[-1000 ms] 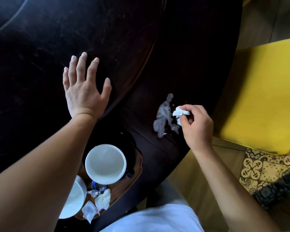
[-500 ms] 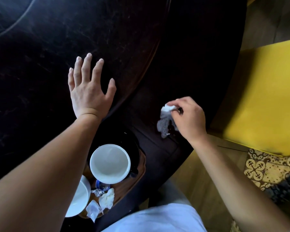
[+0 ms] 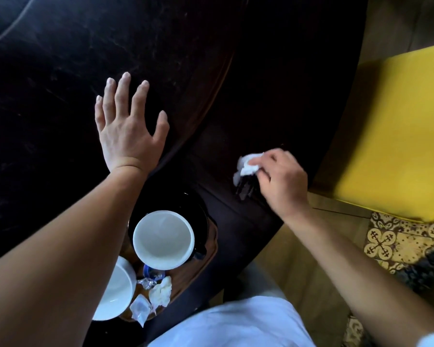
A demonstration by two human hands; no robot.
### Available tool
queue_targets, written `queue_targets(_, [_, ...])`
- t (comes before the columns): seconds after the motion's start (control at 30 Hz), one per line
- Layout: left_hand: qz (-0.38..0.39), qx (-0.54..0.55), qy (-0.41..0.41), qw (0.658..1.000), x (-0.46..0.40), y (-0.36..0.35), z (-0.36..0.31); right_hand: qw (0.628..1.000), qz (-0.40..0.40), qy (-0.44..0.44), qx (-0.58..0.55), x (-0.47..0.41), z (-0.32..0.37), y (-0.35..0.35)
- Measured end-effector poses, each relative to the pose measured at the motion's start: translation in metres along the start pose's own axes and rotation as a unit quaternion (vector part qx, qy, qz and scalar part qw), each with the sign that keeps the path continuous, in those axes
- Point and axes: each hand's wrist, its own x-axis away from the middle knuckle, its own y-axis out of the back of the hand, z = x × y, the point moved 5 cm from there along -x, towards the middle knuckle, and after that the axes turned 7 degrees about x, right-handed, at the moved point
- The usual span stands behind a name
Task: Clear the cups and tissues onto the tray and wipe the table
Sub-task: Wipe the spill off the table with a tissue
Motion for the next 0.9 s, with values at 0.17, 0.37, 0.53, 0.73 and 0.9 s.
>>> queue_targets(0.17, [-0.005, 0.004, -0.001, 1.0, 0.0, 0.0, 0.0, 0.999, -0.013, -0.044, -0.028, -0.069, -0.022, 0.012])
queue_targets(0.37, [-0.005, 0.006, 0.0, 1.0, 0.0, 0.001, -0.001, 0.996, -0.043, -0.073, -0.032, -0.114, -0.042, 0.03])
queue_targets(0.53, [-0.002, 0.007, 0.003, 1.0, 0.0, 0.0, -0.001, 0.998, 0.008, -0.061, -0.013, -0.08, -0.023, 0.001])
queue_targets(0.73, [-0.003, 0.007, 0.002, 1.0, 0.0, 0.001, -0.002, 0.997, 0.05, -0.036, -0.051, -0.015, 0.001, 0.0])
queue_targets(0.9, [-0.005, 0.008, 0.002, 1.0, 0.0, 0.001, -0.002, 0.988, -0.054, -0.128, -0.071, -0.028, -0.045, 0.037])
